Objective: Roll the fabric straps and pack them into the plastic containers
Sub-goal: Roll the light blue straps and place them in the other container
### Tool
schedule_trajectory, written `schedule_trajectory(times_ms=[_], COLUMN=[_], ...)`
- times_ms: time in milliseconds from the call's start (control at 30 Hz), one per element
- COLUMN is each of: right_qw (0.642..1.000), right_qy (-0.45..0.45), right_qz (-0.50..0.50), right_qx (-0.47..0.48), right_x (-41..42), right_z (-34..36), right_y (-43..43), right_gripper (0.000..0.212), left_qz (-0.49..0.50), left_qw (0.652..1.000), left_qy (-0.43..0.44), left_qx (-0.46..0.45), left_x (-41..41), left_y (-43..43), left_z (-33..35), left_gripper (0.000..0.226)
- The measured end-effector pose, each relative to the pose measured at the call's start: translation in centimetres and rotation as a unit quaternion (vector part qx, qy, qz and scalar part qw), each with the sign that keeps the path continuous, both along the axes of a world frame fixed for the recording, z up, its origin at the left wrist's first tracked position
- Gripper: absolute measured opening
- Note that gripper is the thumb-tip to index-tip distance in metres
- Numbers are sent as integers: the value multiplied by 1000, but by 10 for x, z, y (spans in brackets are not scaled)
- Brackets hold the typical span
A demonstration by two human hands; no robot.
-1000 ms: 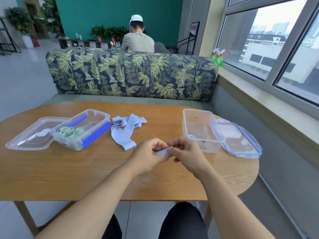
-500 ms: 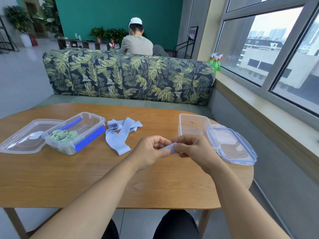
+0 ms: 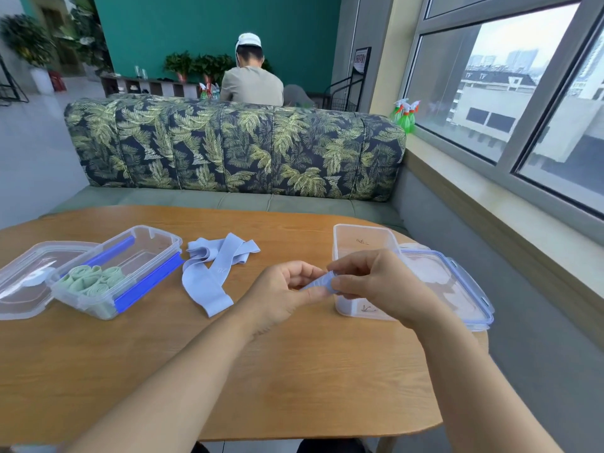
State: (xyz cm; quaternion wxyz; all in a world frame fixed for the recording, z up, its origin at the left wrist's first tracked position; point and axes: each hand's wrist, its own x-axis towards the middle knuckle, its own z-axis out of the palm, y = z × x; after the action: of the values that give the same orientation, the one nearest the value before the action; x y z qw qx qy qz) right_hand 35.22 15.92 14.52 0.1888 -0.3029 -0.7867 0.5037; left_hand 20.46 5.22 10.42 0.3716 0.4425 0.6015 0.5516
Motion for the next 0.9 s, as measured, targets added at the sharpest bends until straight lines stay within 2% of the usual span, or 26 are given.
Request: schedule_trajectory(times_ms=[167,433,733,833,900], right_qw=[999,994,984,974,959], right_qy=[-7,-39,-113,-159,-222], right_qz=[-2,2,-2,-18,-29], right_qx=[31,100,140,159,173], right_x=[6,9,-2,-2,-3], right_z=[11,17,4,-1,-6], right_y=[30,84,110,117,122], right_gripper=[21,21,13,12,14], left_qz=[-36,-92,-82,-15,89], left_qw=[999,995,995,997,981], left_qy=[-9,-20,-14,27,146], left_qx=[-2,-14,-46,-65,-89], left_x=[-5,-9,-8,-8,-10], left_y=[39,96,123,128,135], left_z=[7,9,-11,-18,-31], left_gripper=[27,28,27,20,11])
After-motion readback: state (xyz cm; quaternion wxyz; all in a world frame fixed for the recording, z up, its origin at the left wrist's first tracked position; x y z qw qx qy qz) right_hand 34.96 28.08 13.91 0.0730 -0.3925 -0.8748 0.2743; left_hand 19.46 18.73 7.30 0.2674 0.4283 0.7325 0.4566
